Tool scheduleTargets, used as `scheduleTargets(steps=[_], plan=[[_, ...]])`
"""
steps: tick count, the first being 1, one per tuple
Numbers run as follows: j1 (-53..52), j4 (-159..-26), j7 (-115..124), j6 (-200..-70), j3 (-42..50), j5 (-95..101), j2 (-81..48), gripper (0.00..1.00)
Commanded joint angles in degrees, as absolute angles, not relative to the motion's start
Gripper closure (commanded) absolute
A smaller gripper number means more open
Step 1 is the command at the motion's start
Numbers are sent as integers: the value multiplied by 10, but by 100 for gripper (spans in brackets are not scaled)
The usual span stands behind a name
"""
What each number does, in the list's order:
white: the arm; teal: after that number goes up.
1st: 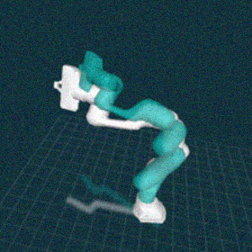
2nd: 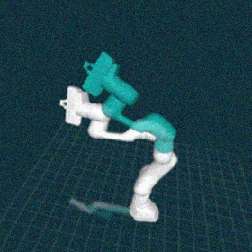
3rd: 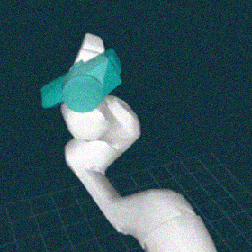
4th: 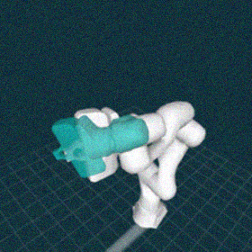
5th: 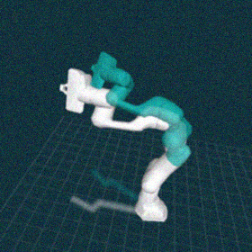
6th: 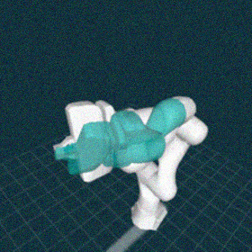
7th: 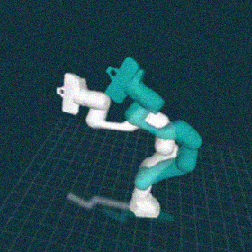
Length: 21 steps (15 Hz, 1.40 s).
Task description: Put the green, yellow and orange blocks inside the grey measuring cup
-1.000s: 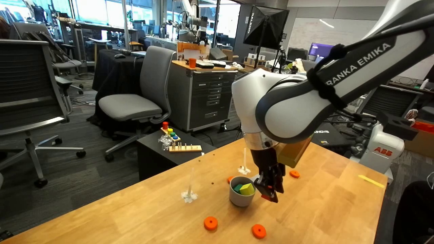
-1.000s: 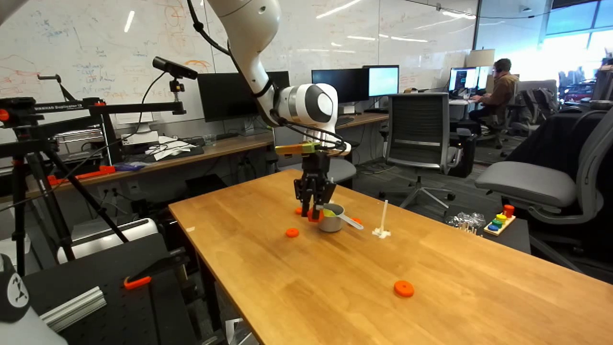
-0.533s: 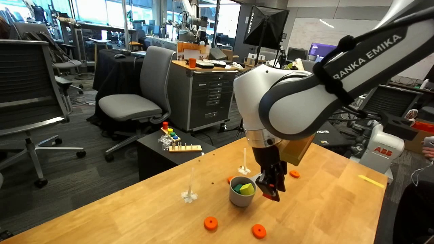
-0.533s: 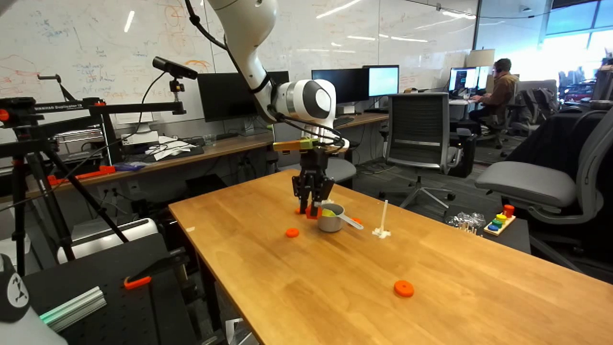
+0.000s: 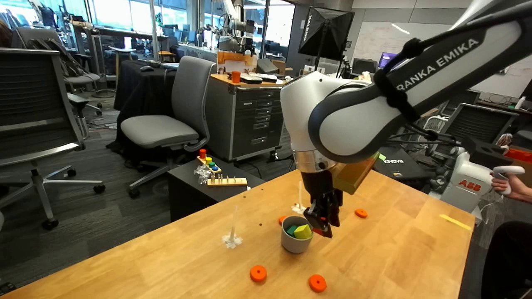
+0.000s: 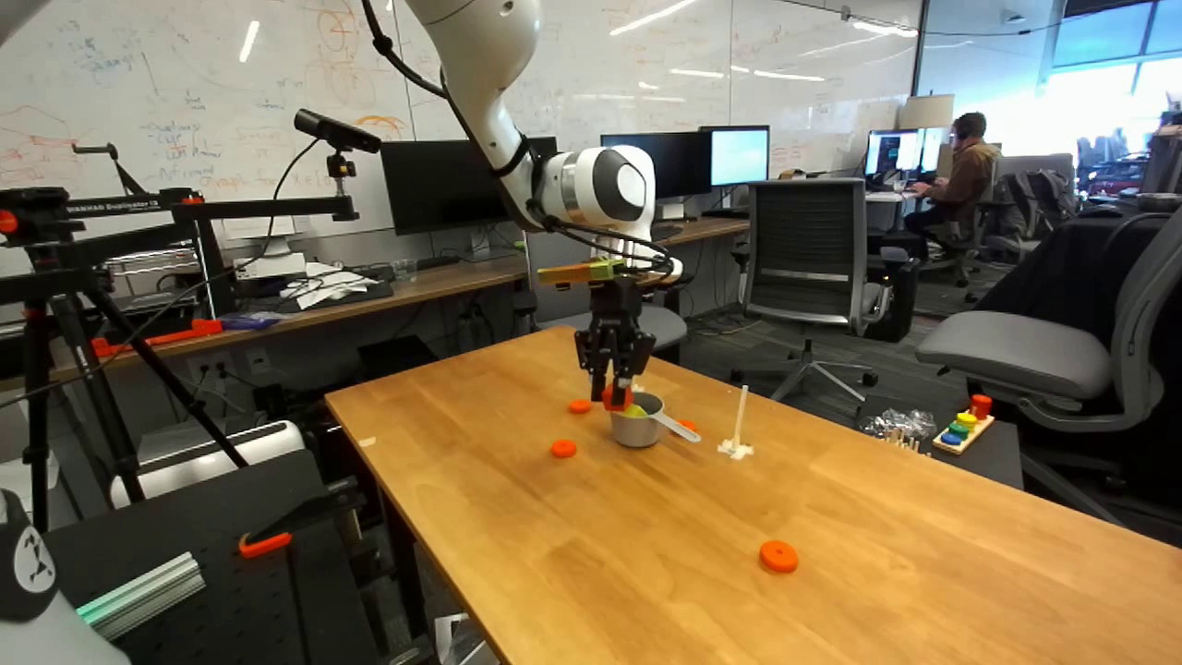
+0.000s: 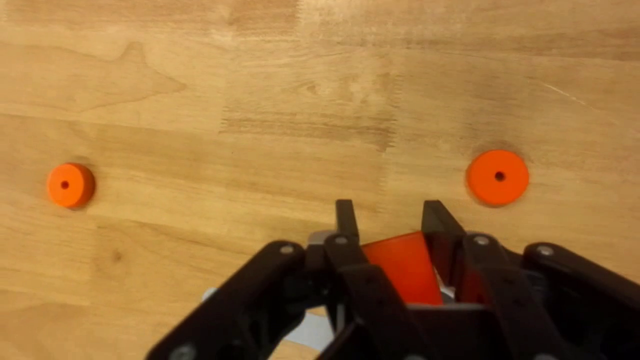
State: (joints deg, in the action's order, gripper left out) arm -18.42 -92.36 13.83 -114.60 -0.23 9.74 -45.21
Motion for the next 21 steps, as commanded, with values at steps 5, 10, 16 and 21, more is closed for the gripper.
scheduleTargets(steps=[5,10,16,21], plan=[[-184,-778,138,-1073,-3,109,-531,87],[-184,-704,132,-1032,-6,103,-576,29],[-195,-674,132,-1011,-8,107,-590,0],[-209,-697,132,-1032,-19,108,-581,0]])
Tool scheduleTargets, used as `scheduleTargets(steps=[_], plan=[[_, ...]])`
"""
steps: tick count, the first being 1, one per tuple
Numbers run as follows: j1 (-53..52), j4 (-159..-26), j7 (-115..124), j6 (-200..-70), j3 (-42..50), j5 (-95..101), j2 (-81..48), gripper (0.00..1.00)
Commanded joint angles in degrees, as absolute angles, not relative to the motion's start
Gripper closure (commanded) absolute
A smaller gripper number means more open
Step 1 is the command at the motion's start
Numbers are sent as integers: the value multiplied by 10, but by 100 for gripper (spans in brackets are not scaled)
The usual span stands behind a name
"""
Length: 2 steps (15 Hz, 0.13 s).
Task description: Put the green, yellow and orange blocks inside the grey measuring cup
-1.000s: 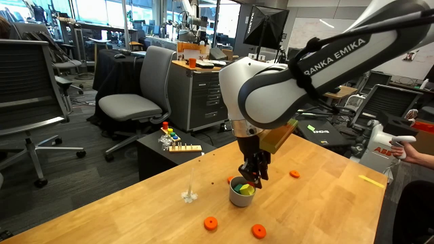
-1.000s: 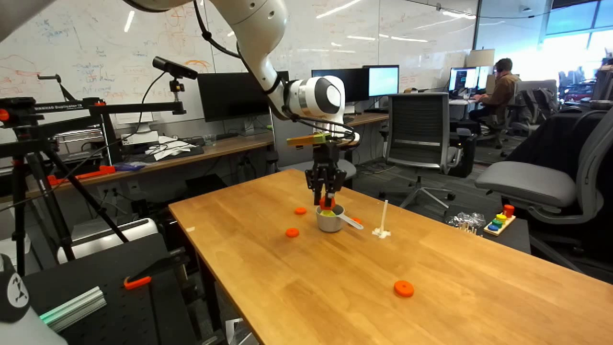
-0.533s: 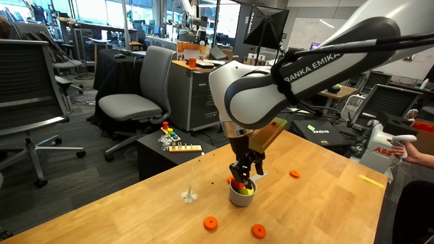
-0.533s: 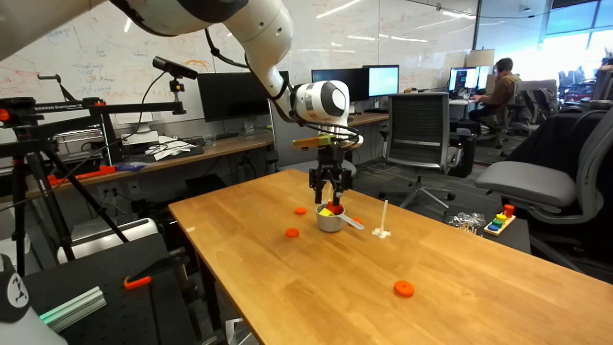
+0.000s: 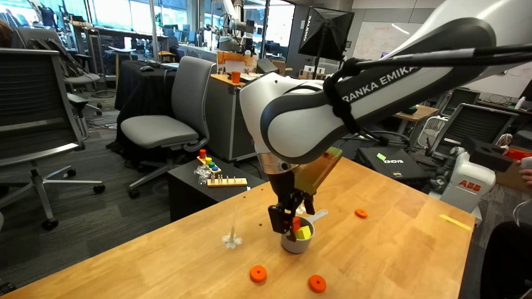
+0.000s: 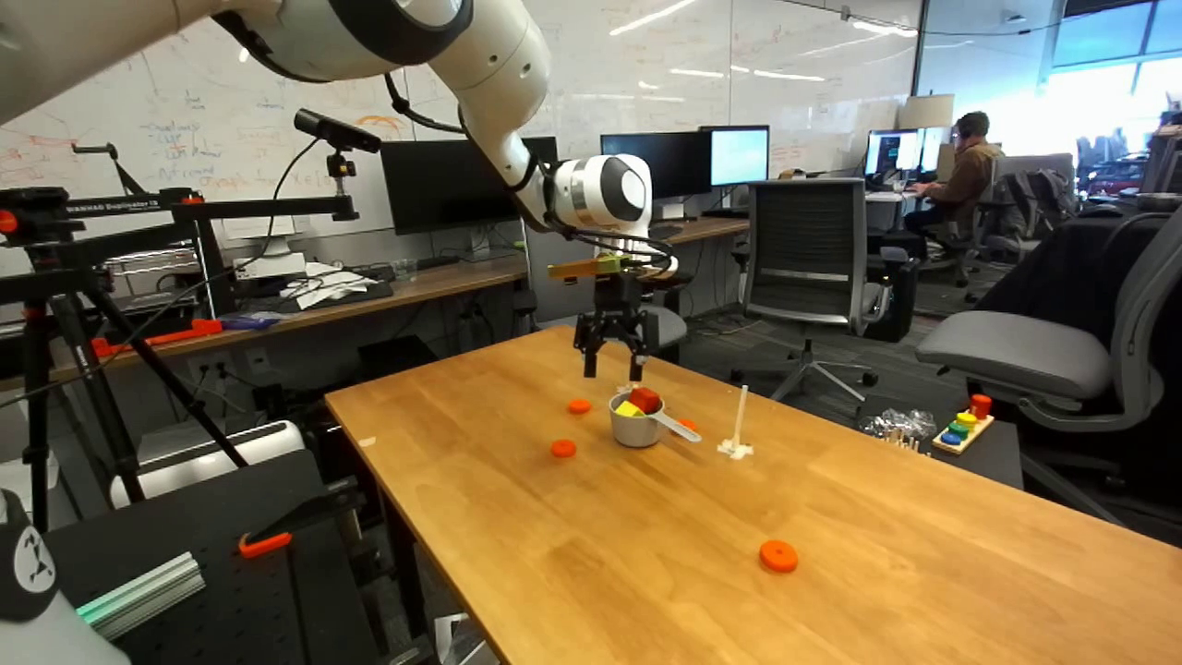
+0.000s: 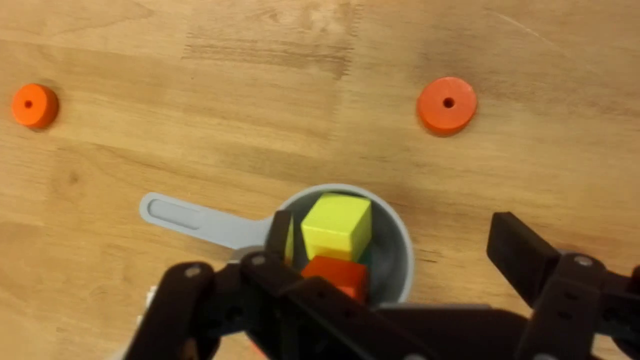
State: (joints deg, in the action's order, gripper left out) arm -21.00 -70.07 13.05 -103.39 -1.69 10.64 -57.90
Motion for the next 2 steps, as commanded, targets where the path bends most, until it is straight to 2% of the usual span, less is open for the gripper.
scheduleTargets(steps=[1,2], plan=[[-218,-696,132,-1027,-23,108,-579,0],[-227,-696,132,-1024,-24,109,-576,0]])
